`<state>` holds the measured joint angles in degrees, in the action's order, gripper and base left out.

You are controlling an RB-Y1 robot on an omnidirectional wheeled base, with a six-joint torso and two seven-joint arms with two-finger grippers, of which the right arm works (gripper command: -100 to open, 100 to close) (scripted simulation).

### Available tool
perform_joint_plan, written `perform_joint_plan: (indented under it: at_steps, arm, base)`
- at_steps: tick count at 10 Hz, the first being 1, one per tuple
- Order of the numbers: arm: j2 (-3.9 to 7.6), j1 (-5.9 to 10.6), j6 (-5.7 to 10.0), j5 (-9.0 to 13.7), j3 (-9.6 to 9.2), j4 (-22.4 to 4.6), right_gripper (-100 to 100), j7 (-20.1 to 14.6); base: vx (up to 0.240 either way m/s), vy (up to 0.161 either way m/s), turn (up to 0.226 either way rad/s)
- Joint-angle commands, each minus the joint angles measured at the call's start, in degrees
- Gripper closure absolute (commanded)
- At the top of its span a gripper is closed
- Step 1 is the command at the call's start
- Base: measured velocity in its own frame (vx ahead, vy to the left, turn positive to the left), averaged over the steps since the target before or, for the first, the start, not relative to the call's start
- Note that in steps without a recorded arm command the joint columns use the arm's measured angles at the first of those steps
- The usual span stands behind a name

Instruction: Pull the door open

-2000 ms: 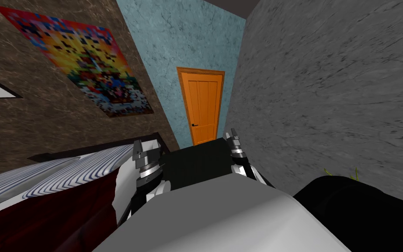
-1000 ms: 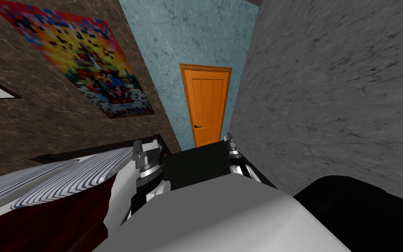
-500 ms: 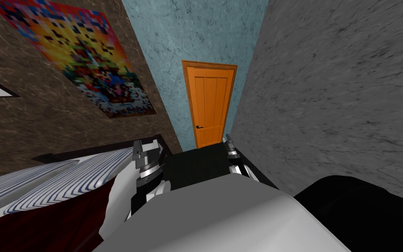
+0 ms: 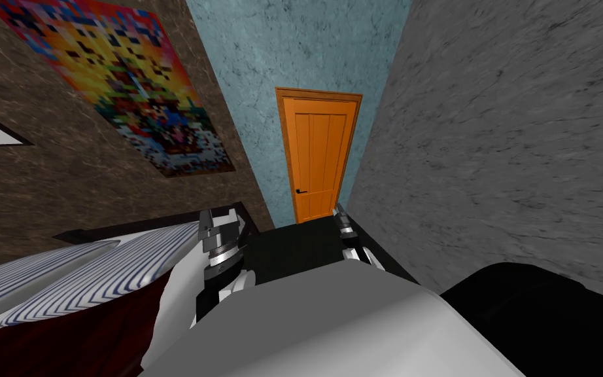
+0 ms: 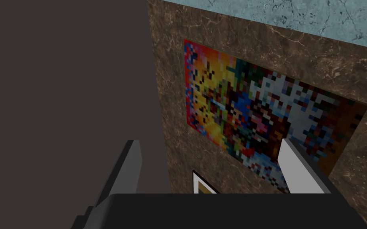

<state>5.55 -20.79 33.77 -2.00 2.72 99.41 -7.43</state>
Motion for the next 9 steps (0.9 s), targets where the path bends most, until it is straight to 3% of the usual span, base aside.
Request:
perform_joint_plan:
  at_steps: [1, 9]
  arm:
    - [0.38, 1.01, 0.84, 0.19, 0.09, -2.83, -100, -0.15]
    - [2.06, 4.95, 3.42, 1.07, 0.21, -14.45, -100, -0.84]
  base:
    - [0.127, 0.041, 0.046]
    - [0.101, 0.044, 0.04]
